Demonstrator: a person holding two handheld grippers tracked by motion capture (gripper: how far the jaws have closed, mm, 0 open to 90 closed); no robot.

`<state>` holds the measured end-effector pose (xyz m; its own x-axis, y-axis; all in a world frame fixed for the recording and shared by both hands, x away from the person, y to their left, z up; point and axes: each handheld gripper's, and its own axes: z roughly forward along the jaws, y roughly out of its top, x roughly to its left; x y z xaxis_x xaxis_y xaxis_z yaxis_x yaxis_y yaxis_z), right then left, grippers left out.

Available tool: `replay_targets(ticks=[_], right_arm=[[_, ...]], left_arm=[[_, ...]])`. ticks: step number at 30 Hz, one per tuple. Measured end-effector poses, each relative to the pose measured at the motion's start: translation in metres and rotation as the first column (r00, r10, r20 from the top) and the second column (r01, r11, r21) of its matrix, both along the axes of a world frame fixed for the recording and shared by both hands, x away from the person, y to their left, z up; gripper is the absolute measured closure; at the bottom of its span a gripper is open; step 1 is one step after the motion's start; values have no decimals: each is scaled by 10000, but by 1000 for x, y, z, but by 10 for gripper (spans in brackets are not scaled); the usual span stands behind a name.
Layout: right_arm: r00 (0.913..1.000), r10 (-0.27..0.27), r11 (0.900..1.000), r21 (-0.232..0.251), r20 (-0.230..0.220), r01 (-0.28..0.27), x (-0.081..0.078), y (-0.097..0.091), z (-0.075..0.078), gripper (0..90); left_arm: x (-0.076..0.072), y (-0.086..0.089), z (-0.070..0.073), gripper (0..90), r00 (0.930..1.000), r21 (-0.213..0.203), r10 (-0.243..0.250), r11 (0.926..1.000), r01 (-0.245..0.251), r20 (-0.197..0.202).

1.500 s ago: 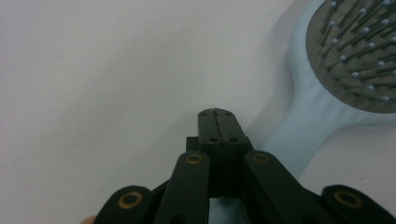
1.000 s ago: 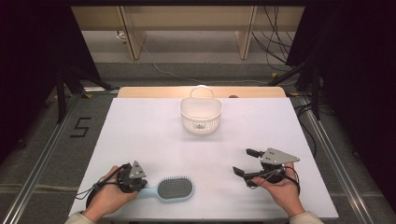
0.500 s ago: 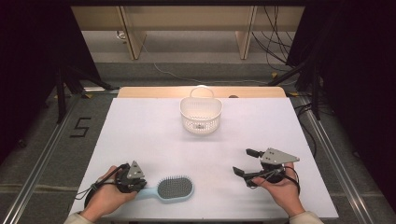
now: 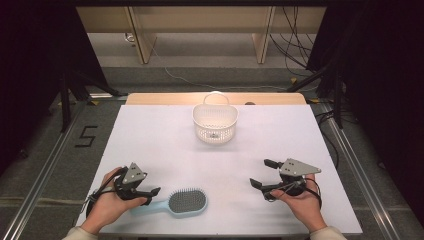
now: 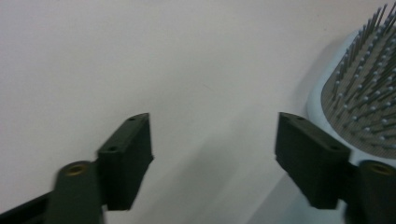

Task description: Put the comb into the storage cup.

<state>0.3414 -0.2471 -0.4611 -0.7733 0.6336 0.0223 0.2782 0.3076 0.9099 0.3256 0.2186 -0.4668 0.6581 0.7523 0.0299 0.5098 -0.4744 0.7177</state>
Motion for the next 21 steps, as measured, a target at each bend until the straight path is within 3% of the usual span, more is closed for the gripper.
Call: replay_targets(ticks=[4, 8, 15, 21], right_arm=[[10000, 1, 10000, -18, -7, -1, 0, 0, 0, 158], [10000, -14, 10000, 8, -18, 14, 0, 0, 0, 158], [10000, -46, 10000, 62, -9, 46, 0, 0, 0, 158], [10000, -93, 9999, 85, 9, 93, 0, -1, 0, 158]], left_arm=[[1, 1, 3, 68, 9997, -697, 91, 9975, -76, 207], [2, 2, 5, 0, 9992, -746, -2, 9972, 32, 404], [2, 2, 8, 0, 9969, -866, -341, 9954, 402, 712], [3, 1, 15, 0, 9912, -1266, -585, 9892, 735, 1186]])
